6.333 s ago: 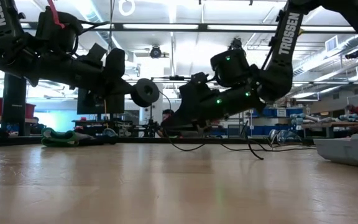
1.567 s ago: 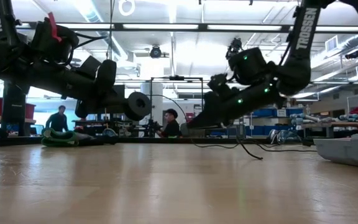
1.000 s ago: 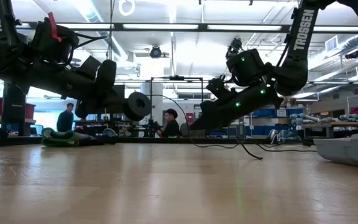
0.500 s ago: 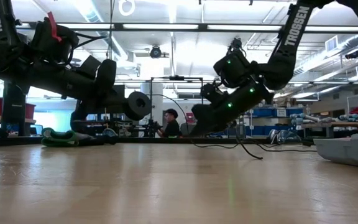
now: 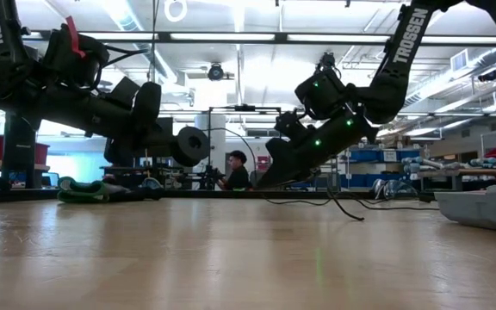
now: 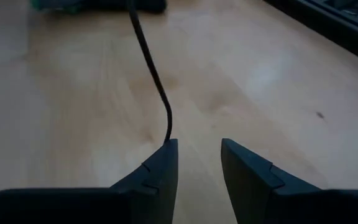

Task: Coil cords
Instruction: Coil the black wire

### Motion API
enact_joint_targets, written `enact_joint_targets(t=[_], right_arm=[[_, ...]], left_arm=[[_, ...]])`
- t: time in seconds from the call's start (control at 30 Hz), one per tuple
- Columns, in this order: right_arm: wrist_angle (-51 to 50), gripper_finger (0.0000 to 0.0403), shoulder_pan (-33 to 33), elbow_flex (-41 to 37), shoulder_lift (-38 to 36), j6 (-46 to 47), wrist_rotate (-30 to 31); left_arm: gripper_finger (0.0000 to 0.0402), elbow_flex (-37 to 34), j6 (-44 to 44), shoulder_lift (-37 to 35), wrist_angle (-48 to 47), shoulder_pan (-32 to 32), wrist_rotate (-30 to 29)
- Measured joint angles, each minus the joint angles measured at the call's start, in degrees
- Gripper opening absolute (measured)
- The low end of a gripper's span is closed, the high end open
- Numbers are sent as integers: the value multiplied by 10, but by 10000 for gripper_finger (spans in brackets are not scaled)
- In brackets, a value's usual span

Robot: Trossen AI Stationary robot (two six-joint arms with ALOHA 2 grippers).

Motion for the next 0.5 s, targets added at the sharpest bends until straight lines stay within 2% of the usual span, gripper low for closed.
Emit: enact_joint_targets(t=[0.1,0.23,0.37,0.5], right_arm=[[-1,121,1,0,0,-8,-21],[-8,121,-1,0,0,-14,-8],[-10,121,-1,0,0,-10,-48],[-19,121,-1,0,0,-4,-43]], left_arm=[[0,0,0,0,0,0,0],[0,0,0,0,0,0,0],[0,0,0,0,0,0,0],[0,0,0,0,-1,0,0]])
